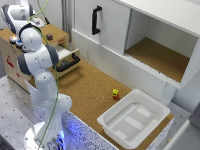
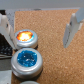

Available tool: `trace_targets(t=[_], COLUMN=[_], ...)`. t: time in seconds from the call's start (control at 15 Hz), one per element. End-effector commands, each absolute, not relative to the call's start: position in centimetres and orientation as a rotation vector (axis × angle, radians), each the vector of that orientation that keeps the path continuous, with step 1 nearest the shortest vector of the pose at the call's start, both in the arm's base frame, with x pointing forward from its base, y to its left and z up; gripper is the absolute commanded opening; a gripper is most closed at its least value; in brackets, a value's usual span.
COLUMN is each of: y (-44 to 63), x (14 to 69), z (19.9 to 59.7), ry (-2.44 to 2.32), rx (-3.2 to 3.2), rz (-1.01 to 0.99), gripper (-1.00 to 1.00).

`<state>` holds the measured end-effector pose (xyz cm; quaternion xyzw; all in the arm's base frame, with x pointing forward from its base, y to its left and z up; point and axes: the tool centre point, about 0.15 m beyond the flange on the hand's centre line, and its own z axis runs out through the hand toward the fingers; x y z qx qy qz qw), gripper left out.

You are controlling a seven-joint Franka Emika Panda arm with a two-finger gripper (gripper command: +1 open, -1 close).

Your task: Turn on the blue light

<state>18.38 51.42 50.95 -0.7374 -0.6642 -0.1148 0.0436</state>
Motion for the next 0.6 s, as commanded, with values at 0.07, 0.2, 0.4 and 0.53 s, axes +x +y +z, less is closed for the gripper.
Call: trace_targets(t=[0.07,0.2,0.4,0.53], y=[55.0,55.4,55.5,55.4], x=[17.9,17.4,17.5,17.8], z=[50.8,49.9,48.2,47.2], ry=[-2.186,-2.217,-2.226,-2.225], rx=[-2.325,-2.315,-2.309,-2.313], rz=[-0.133,-0.105,-0.066,-0.037], gripper=[-1.0,-1.0,-1.0,-1.0])
